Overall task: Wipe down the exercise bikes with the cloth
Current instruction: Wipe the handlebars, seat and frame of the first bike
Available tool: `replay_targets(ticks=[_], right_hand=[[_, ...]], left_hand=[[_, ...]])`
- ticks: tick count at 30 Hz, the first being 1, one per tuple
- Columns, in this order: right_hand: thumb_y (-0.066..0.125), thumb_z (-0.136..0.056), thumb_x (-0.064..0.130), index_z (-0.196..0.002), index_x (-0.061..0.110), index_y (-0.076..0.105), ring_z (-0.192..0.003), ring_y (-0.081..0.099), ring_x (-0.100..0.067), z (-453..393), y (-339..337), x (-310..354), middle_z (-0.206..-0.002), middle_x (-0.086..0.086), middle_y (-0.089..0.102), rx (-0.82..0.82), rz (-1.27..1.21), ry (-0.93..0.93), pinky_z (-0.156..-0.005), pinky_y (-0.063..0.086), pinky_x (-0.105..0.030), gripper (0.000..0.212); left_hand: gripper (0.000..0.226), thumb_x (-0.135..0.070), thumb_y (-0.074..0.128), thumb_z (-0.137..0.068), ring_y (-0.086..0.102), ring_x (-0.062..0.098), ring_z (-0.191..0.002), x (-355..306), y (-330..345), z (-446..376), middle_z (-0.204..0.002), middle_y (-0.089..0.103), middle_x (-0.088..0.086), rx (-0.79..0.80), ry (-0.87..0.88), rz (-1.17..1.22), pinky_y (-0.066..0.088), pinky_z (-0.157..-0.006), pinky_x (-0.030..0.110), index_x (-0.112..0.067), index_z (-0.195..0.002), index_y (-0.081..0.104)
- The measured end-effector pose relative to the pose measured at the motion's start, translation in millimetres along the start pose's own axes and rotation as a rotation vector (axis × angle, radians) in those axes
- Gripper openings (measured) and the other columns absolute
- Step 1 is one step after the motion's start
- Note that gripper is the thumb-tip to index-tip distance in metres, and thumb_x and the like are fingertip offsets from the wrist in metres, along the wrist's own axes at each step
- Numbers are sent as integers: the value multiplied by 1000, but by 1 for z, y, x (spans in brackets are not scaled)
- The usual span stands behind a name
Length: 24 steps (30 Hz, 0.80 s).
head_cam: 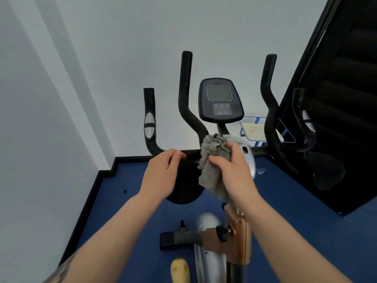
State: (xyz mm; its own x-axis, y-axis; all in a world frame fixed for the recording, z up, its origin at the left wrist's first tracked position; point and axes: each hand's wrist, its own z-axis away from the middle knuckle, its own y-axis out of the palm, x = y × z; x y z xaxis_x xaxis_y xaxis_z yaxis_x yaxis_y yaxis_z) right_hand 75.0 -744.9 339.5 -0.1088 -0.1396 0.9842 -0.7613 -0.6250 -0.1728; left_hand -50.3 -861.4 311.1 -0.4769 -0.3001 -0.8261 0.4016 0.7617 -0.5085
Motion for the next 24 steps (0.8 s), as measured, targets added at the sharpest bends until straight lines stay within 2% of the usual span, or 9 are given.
replay_targets(ticks=[3, 6, 8, 11, 15, 17, 20, 22, 24], right_hand=[[66, -86, 16, -120, 30, 54, -107, 54, -3, -8, -20, -4, -120, 8, 53, -58, 14, -75, -89, 47, -25, 39], [63, -93, 26, -114, 30, 62, -102, 47, 15, -11, -15, -16, -114, 8, 49, -101, 89, -180, -86, 35, -3, 22], [63, -93, 20, -110, 24, 67, -100, 45, 17, -9, -1, -28, -110, 5, 50, -129, 169, -273, -84, 31, 3, 17], [65, -92, 25, -108, 21, 69, -102, 46, 2, -22, 18, -35, -112, 5, 48, -142, 316, -330, -90, 34, -9, 17], [65, -92, 31, -100, 20, 67, -101, 51, -10, -47, 28, -27, -108, 5, 47, -219, 347, -320, -78, 36, -16, 13], [65, -91, 31, -101, 26, 65, -100, 50, -5, -34, 33, -37, -110, 7, 45, -280, 342, -308, -73, 35, -11, 11], [60, -95, 28, -108, 31, 63, -99, 49, 7, 2, 33, -58, -114, 12, 39, -231, 260, -374, -76, 39, -3, 13], [58, -96, 27, -107, 27, 65, -94, 49, 4, -7, 27, -55, -113, 6, 41, -177, 292, -391, -79, 39, -6, 13], [59, -96, 26, -104, 23, 67, -90, 47, -3, -31, 21, -40, -110, 0, 45, -150, 385, -374, -82, 40, -16, 12]], left_hand=[[32, -30, 44, -102, 58, -10, -88, -1, 2, 7, -87, 67, -28, -113, -34, 105, 37, -70, 2, -38, -83, 68], [33, -30, 43, -102, 58, -9, -88, -2, 3, 7, -87, 66, -30, -137, -55, 115, 37, -69, 1, -38, -81, 67], [33, -30, 44, -102, 58, -8, -88, -2, 4, 7, -87, 66, -29, -146, -60, 119, 38, -69, 2, -37, -82, 68], [31, -28, 45, -103, 60, -7, -88, -1, 4, 8, -86, 67, -29, -157, -53, 121, 39, -72, 4, -35, -83, 69], [32, -27, 45, -103, 59, -7, -88, -2, 4, 8, -87, 66, -29, -160, -47, 95, 38, -70, 3, -34, -83, 69], [31, -26, 45, -102, 59, -7, -88, -1, 5, 8, -88, 66, -29, -168, -46, 86, 38, -71, 3, -34, -83, 68], [32, -25, 45, -102, 59, -8, -87, -2, 5, 8, -86, 66, -29, -183, -31, 85, 39, -73, 5, -35, -82, 67], [32, -24, 45, -102, 59, -9, -86, -2, 5, 8, -86, 65, -31, -183, -21, 77, 39, -72, 4, -36, -81, 67], [33, -24, 45, -102, 58, -9, -86, -3, 5, 8, -87, 65, -31, -172, -24, 67, 39, -71, 4, -36, -81, 66]])
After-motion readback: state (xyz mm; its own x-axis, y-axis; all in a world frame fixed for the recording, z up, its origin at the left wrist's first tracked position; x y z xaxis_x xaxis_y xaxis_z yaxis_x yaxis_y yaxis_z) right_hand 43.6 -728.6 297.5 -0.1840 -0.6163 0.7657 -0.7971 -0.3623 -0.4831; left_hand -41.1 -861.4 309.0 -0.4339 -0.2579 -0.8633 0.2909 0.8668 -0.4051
